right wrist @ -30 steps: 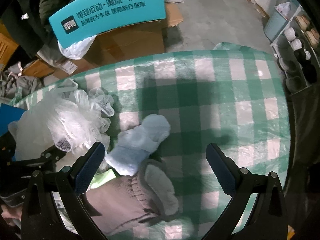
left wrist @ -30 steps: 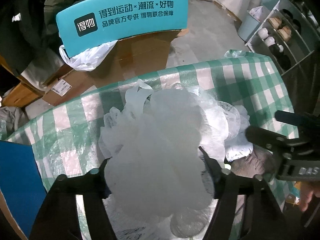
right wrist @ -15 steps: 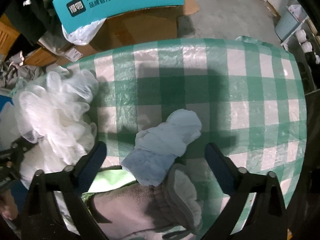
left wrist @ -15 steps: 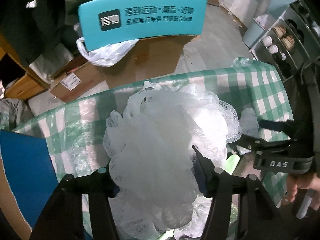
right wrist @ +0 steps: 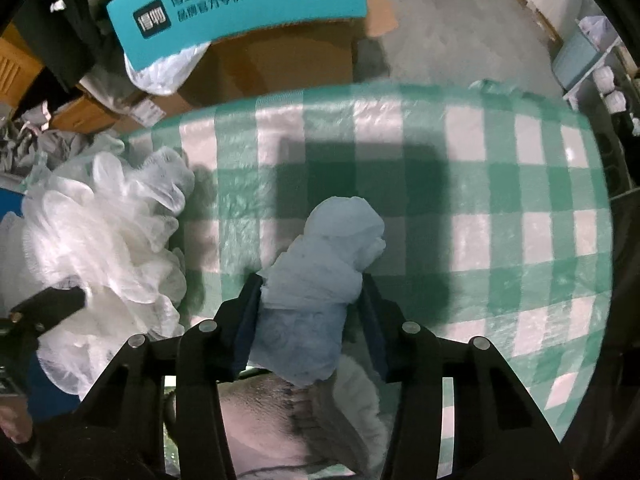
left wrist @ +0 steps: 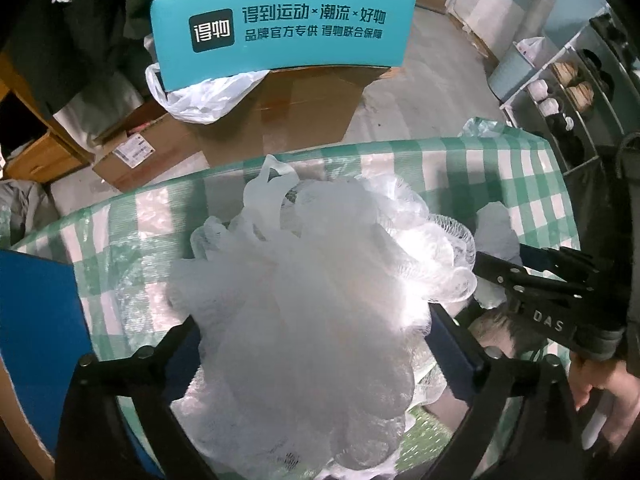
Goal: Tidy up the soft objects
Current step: 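Grasp the light blue sock with the right tool while the left tool lifts the puff, then carry the puff in the left tool and the sock in the right tool toward the cardboard box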
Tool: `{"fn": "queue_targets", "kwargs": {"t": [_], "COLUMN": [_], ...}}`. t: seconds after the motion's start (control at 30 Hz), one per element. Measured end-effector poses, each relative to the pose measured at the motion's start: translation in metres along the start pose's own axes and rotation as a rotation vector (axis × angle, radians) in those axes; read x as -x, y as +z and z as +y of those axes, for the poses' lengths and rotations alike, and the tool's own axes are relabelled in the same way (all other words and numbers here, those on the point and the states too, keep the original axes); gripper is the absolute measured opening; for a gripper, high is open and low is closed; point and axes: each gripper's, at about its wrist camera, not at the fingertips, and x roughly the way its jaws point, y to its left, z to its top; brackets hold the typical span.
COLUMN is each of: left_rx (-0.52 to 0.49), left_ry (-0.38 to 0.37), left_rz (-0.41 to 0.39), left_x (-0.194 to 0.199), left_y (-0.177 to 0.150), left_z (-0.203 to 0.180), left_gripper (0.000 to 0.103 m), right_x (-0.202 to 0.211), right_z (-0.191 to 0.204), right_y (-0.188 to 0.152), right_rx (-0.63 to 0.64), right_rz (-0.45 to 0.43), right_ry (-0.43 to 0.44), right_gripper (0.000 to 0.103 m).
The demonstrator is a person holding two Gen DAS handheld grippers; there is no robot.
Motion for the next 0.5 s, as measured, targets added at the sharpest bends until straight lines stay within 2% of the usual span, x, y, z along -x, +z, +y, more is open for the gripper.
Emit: {"fn": "queue_targets", "kwargs": {"t": [0.33,0.5], "left_rx": [-0.004,-0.018], "left_ry": [0.055,0.078], "left_rz": [0.013,0.011], "left_x": [-0.030,-0.044], "left_y": [0.004,0.006], "left_z": [-0.013,-0.018], "left_gripper": [0.103,0.103], "right_x": [0.017,0.017], "right_z": [-0.009,-0.008], "right_y": [-0.001,0.000], "right_rx": [-0.021,-0.025], "right_rz": [-0.050,-0.047], "right_ry": [0.015,0.019], "right_gripper": [0.046,0.046]}}
